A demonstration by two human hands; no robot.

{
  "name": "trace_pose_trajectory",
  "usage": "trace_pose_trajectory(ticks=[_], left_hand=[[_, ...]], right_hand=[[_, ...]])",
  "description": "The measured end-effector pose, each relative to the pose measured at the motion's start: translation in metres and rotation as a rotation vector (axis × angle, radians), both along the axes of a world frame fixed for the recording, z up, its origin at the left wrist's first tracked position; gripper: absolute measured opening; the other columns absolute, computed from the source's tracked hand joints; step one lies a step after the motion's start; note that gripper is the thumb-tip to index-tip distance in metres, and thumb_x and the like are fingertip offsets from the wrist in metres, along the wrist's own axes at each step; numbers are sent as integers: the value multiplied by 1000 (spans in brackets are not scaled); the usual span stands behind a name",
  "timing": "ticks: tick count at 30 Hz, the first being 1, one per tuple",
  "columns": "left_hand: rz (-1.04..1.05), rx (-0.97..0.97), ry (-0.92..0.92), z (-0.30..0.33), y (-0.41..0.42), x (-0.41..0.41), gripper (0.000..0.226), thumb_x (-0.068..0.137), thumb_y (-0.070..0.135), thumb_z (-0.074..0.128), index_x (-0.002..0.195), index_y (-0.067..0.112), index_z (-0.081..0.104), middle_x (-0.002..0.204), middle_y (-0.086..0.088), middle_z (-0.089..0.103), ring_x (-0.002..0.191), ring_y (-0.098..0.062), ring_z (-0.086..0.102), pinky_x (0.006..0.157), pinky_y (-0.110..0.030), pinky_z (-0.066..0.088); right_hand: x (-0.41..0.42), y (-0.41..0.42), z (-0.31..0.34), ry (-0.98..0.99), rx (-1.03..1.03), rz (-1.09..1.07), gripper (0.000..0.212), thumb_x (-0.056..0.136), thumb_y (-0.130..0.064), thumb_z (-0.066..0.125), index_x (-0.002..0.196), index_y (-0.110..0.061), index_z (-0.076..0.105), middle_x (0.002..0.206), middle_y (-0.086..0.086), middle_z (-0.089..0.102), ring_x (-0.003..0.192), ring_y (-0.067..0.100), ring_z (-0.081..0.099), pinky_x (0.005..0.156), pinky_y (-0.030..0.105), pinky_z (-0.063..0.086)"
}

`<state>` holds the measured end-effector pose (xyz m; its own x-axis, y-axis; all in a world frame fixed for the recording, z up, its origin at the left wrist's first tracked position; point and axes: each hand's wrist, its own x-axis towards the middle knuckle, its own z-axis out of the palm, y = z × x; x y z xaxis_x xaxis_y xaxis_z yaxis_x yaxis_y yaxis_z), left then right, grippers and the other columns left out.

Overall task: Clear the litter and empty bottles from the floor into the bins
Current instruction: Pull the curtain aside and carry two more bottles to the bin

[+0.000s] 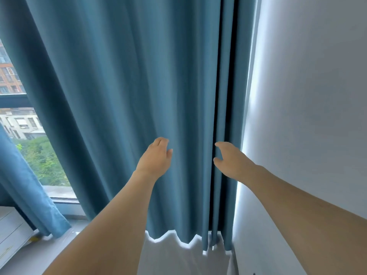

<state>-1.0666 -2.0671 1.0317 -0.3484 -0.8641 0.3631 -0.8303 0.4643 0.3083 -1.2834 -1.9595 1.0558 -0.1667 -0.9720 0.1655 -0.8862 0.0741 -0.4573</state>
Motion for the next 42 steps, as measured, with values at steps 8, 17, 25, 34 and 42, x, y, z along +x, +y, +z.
trace_pose_trajectory(ticks=[8,17,25,34,42], left_hand=[[23,34,-32,-24,-95,-12,42,104,29,36,142,12,38,150,3,35,128,-20,42,94,-32,41],[291,84,-27,-59,-219,49,45,104,30,36,145,13,36,154,3,31,133,-22,40,101,-38,43],[568,79,37,-60,-275,135,39,101,28,40,136,11,44,148,2,37,124,-26,46,95,-40,45],[915,88,58,-62,-230,267,41,102,27,41,141,12,43,149,1,39,130,-22,44,101,-36,40],[1150,137,121,-79,-219,425,47,102,28,40,147,13,35,154,-3,30,137,-23,36,111,-37,33]], right_hand=[[-14,-117,-25,-3,63,67,57,98,-22,43,150,-16,24,155,-2,26,138,19,32,103,30,35],[44,-293,-59,76,117,382,58,97,-24,42,151,-17,23,156,-1,23,142,18,24,113,31,26],[133,-402,-68,84,155,643,57,97,-23,41,151,-17,23,157,-2,22,142,19,26,111,34,29],[292,-434,-52,74,124,990,52,98,-22,39,148,-18,26,155,-4,24,139,21,29,108,34,32],[472,-457,-49,82,109,1234,49,97,-21,41,145,-17,31,152,0,30,135,22,35,107,33,34]])
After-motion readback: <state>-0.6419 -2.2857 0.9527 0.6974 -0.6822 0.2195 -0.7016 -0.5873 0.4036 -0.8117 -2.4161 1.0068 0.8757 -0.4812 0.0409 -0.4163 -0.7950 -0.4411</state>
